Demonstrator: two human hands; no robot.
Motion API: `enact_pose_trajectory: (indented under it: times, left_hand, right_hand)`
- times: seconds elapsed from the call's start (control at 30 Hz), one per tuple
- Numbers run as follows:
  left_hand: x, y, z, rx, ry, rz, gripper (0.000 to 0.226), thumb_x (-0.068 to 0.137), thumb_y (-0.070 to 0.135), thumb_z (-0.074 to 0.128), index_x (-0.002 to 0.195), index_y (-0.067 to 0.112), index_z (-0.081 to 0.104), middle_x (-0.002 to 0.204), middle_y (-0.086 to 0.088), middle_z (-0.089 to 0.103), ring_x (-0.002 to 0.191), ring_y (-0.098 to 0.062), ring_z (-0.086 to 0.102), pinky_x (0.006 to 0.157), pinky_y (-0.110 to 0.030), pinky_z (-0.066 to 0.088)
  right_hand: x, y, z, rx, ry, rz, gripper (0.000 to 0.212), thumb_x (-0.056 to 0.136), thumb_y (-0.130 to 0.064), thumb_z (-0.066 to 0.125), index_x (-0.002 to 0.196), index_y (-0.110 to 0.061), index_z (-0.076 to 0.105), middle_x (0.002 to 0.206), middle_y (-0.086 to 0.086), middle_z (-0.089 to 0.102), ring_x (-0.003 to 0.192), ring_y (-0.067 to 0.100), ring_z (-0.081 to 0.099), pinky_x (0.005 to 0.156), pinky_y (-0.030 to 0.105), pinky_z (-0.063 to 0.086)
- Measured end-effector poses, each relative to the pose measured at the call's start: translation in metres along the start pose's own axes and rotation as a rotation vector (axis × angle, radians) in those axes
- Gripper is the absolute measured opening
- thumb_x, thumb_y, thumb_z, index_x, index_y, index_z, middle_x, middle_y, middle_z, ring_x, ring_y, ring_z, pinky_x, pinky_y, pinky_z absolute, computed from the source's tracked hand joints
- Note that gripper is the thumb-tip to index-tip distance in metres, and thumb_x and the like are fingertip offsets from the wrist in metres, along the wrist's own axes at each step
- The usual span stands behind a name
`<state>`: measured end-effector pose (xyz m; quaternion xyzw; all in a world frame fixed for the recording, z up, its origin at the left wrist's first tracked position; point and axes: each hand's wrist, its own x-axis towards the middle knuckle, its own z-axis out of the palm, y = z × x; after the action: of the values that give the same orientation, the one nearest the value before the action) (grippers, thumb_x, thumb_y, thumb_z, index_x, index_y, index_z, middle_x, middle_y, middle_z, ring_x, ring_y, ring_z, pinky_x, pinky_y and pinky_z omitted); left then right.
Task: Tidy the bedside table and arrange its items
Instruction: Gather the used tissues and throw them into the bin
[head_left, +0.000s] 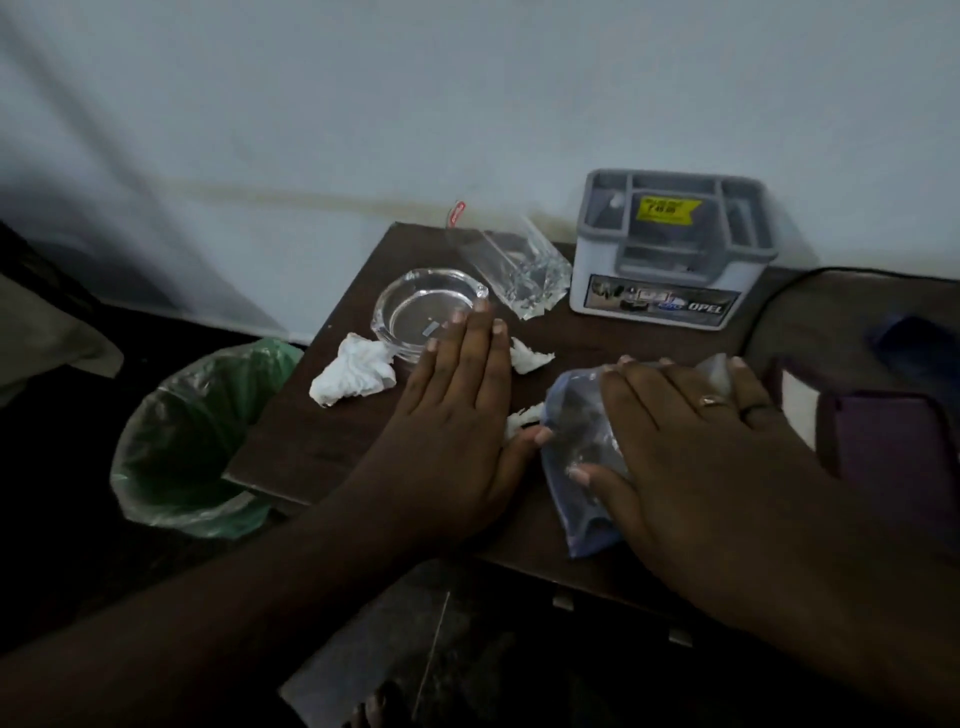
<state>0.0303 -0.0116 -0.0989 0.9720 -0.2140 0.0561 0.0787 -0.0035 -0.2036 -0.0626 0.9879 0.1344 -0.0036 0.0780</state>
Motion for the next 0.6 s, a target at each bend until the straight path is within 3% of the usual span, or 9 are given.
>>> enact_pose_trajectory:
  times: [0.13, 0.27, 0.43, 0.53, 0.6]
  left_hand:
    - [-0.002, 0.005, -0.006, 0.018, 0.058, 0.049, 0.083, 0.094, 0.061, 0.013, 0.154, 0.005, -0.003, 0.162, -0.014, -0.015, 0.149, -0.024, -0.02, 0.113, -0.029, -0.022]
    - [-0.005, 0.008, -0.01, -0.032, 0.084, 0.057, 0.078, 0.099, 0.053, 0.029, 0.154, 0.004, 0.001, 0.163, -0.015, -0.013, 0.148, -0.023, -0.02, 0.114, -0.031, -0.02]
    - [-0.01, 0.013, -0.025, -0.161, 0.124, 0.065, 0.085, 0.094, 0.059, 0.031, 0.154, 0.006, 0.003, 0.163, -0.014, -0.009, 0.145, -0.016, -0.02, 0.12, -0.04, -0.008]
    - [-0.018, 0.015, -0.037, -0.227, 0.137, 0.099, 0.094, 0.089, 0.064, 0.038, 0.154, 0.008, 0.003, 0.164, -0.012, -0.009, 0.144, -0.015, -0.021, 0.121, -0.04, -0.006]
    - [-0.023, 0.015, -0.045, -0.307, 0.169, 0.155, 0.097, 0.084, 0.064, 0.049, 0.154, 0.008, 0.012, 0.164, -0.013, 0.002, 0.149, -0.018, -0.008, 0.123, -0.043, 0.004]
  right_hand:
    - [0.004, 0.001, -0.001, 0.024, -0.069, -0.013, 0.071, 0.09, -0.059, 0.036, 0.148, -0.02, 0.022, 0.149, 0.0, 0.037, 0.132, 0.023, 0.04, 0.11, 0.043, 0.024]
    - [0.01, -0.004, -0.005, 0.047, -0.032, -0.019, 0.057, 0.086, -0.051, 0.054, 0.133, -0.023, 0.038, 0.133, -0.001, 0.048, 0.12, 0.024, 0.047, 0.101, 0.041, 0.032]
    - [0.016, -0.005, -0.013, 0.111, 0.023, 0.016, 0.025, 0.084, -0.037, 0.061, 0.103, -0.023, 0.051, 0.116, 0.001, 0.058, 0.112, 0.025, 0.055, 0.089, 0.04, 0.04]
    - [0.015, -0.002, -0.023, 0.135, 0.067, 0.056, 0.029, 0.075, -0.039, 0.068, 0.096, -0.024, 0.053, 0.107, 0.001, 0.062, 0.103, 0.025, 0.06, 0.075, 0.035, 0.04]
    - [0.015, -0.001, -0.032, 0.197, 0.128, 0.096, 0.028, 0.075, -0.039, 0.068, 0.096, -0.023, 0.059, 0.101, 0.001, 0.065, 0.096, 0.023, 0.063, 0.071, 0.032, 0.042]
